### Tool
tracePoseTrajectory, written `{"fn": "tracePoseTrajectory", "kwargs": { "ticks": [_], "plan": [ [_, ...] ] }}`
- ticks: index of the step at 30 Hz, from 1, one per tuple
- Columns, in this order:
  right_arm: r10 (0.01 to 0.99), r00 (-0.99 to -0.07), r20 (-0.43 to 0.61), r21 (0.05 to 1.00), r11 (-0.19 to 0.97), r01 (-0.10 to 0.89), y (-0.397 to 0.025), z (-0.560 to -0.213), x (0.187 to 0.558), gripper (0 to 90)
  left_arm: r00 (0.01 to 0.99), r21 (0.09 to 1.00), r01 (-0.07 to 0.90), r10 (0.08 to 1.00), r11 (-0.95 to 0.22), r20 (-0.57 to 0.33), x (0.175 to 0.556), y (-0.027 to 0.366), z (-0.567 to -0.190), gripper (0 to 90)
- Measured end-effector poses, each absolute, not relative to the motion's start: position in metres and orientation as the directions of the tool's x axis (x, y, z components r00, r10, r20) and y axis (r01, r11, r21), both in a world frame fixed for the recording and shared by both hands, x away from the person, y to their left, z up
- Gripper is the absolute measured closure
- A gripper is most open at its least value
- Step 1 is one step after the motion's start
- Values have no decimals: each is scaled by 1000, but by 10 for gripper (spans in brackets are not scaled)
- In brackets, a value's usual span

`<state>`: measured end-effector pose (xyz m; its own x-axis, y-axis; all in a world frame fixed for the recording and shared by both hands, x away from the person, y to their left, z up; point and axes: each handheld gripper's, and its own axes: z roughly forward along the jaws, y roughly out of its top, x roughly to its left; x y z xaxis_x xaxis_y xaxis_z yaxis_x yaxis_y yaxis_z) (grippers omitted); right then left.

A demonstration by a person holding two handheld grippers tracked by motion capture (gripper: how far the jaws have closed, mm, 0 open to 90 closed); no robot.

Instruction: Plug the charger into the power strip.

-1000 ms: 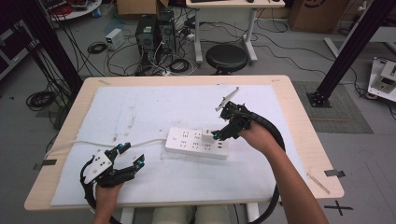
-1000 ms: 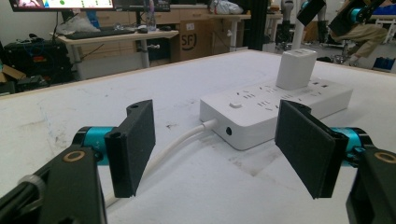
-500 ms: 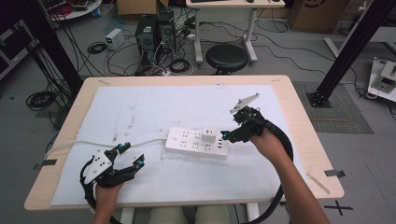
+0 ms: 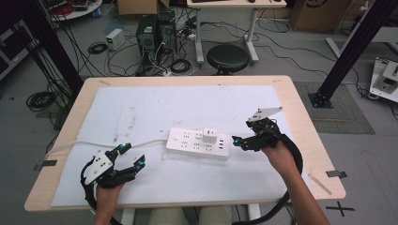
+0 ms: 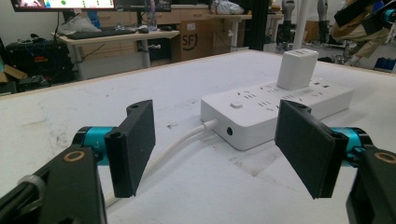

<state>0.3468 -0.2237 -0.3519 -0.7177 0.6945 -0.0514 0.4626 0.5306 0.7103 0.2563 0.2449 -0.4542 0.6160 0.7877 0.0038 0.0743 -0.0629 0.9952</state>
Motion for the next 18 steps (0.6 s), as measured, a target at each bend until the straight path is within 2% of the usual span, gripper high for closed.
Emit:
{"fn": "tracePoseTrajectory", "kwargs": {
  "ticks": [9,18],
  "plan": [
    [701,-712,-42,745,497,445,-230,-356,336,209,614,996,71,789,-63,6,256,245,-454,289],
    [724,-690,-4,813,404,420,-247,-368,315,204,614,996,71,789,-62,5,256,245,-454,289]
  ]
}}
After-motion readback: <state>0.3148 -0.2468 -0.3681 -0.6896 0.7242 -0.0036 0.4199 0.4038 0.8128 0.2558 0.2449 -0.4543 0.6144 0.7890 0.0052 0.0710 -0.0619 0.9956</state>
